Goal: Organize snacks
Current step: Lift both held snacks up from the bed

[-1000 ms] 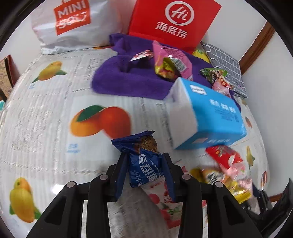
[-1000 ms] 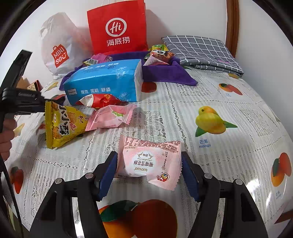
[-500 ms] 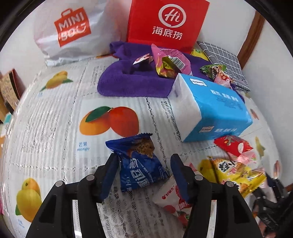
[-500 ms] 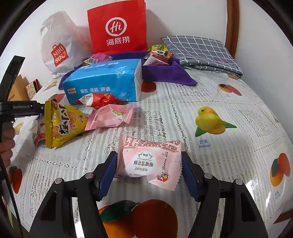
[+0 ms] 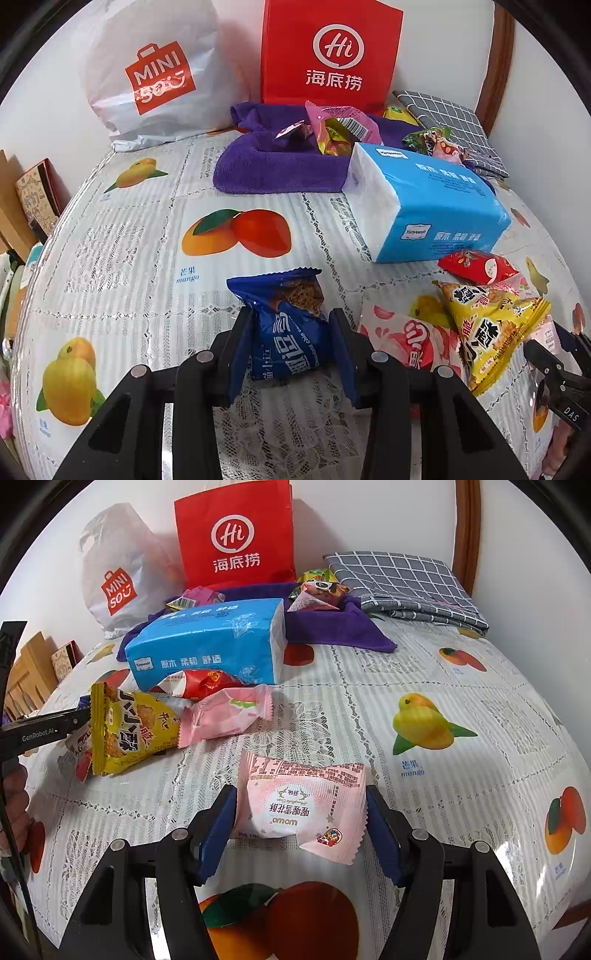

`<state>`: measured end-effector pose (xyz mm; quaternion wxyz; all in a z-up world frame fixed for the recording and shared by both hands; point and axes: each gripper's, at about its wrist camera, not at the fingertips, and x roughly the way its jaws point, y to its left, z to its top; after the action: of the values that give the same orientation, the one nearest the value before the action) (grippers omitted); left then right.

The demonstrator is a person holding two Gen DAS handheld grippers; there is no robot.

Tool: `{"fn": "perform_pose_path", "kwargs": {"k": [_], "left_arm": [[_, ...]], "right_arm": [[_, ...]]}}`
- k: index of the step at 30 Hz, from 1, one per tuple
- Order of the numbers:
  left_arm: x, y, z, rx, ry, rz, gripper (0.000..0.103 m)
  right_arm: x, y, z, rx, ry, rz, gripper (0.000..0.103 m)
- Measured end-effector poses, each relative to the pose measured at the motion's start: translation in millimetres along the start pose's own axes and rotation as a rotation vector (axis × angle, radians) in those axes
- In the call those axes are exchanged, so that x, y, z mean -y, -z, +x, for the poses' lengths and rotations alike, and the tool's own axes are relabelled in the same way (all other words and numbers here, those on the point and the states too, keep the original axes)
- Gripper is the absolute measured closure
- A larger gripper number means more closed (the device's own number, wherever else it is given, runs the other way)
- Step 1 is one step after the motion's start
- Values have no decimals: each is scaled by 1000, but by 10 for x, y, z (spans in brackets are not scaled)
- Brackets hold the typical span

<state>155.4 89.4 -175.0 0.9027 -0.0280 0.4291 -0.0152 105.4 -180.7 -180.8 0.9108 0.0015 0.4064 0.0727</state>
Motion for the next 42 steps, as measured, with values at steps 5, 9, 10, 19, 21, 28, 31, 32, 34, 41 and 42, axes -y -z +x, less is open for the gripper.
{"fn": "perform_pose_path", "kwargs": {"k": [5, 9, 10, 19, 21, 28, 31, 32, 34, 41, 42], "left_arm": [[-26, 13, 3, 3, 18, -14, 63], [-39, 21, -3, 6, 27, -21, 63], [-38, 20, -5, 6, 27, -22, 63], [-56, 21, -12, 7, 39, -31, 64], [-56, 20, -10, 7, 37, -29, 64], [-66, 23, -15, 7, 45, -35, 64], [-73, 16, -17, 6, 50, -40, 64], [-77, 17, -18, 6, 53, -43, 64], [-87, 12, -19, 6, 58, -47, 64], [-125, 8, -33, 6, 83, -72, 65], [-133, 7, -36, 7, 86, -76, 65]], "right_arm": [[2, 4, -2, 2, -3, 6, 35], [18, 18, -14, 5, -4, 19, 36], [19, 20, -17, 6, -2, 20, 36], [42, -29, -33, -6, 10, 79, 39], [42, -60, -50, -12, -6, 99, 41], [-83, -174, -162, 15, -24, 81, 43], [-106, -237, -221, 27, -48, 89, 43], [-115, -258, -235, 31, -53, 89, 43], [-135, -309, -267, 41, -56, 87, 44], [-227, -471, -419, 69, -94, 75, 44], [-239, -485, -440, 71, -99, 70, 44]]}}
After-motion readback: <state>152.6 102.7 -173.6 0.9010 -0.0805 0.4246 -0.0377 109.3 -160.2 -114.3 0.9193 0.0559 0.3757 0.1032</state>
